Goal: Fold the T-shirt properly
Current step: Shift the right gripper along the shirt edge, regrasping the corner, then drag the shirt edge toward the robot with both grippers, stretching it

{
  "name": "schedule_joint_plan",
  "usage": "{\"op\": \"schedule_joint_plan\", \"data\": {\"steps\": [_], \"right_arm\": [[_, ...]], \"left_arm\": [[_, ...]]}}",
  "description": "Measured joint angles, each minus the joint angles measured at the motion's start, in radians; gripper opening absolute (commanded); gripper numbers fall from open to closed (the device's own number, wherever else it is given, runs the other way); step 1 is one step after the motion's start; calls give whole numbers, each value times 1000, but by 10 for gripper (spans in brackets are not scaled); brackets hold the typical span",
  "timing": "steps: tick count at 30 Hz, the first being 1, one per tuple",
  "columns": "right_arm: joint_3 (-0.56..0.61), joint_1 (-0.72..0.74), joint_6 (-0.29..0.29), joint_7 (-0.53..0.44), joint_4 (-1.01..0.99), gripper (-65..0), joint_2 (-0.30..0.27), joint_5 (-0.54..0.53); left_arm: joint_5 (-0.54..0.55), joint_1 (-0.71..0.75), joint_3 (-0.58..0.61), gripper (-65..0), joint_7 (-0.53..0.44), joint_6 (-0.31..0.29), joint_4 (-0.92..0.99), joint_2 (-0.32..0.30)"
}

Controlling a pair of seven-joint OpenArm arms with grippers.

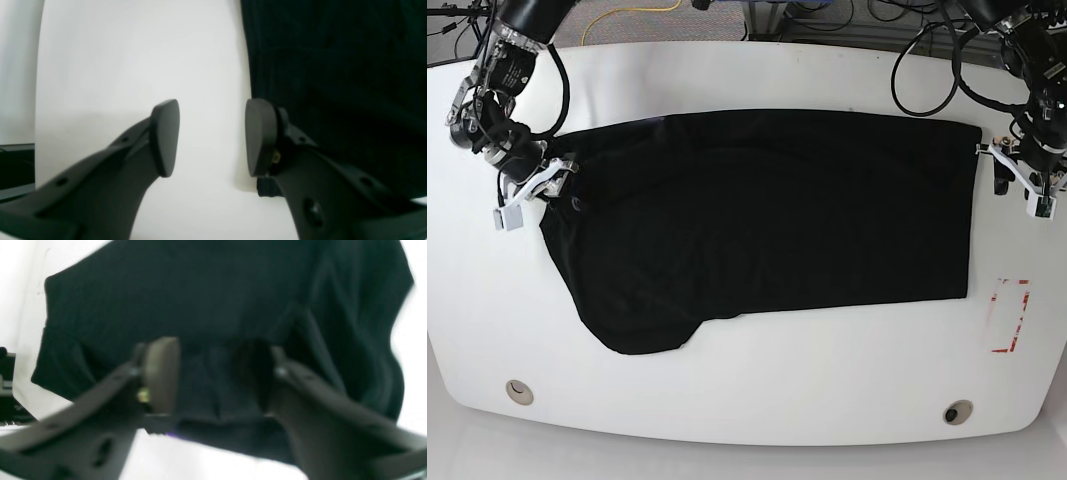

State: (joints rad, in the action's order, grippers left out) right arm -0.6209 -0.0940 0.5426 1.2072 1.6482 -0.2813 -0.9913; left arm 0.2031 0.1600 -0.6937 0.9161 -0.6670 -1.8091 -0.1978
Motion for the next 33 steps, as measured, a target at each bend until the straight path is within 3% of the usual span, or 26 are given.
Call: {"op": "schedule_joint_plan", "data": {"steps": [12, 17, 22, 26, 33], "right_arm": [[1, -124, 0, 5, 5, -212, -118, 8], [0, -159, 0, -6, 30, -212, -148, 127], [0, -171, 1, -83, 73, -209, -140, 314], [2, -167, 5, -130, 78, -208, -93, 448], [5, -135, 31, -135, 57, -211, -32, 550]], "left_arm": [[1, -37, 1, -350, -3, 0, 1, 0], [0, -33, 0, -350, 3, 0, 1, 1], [0, -36, -1, -347, 3, 0, 1, 26], [0, -32, 0, -346, 4, 0, 2, 62], [0, -33, 1, -346, 3, 0, 3, 75]]}}
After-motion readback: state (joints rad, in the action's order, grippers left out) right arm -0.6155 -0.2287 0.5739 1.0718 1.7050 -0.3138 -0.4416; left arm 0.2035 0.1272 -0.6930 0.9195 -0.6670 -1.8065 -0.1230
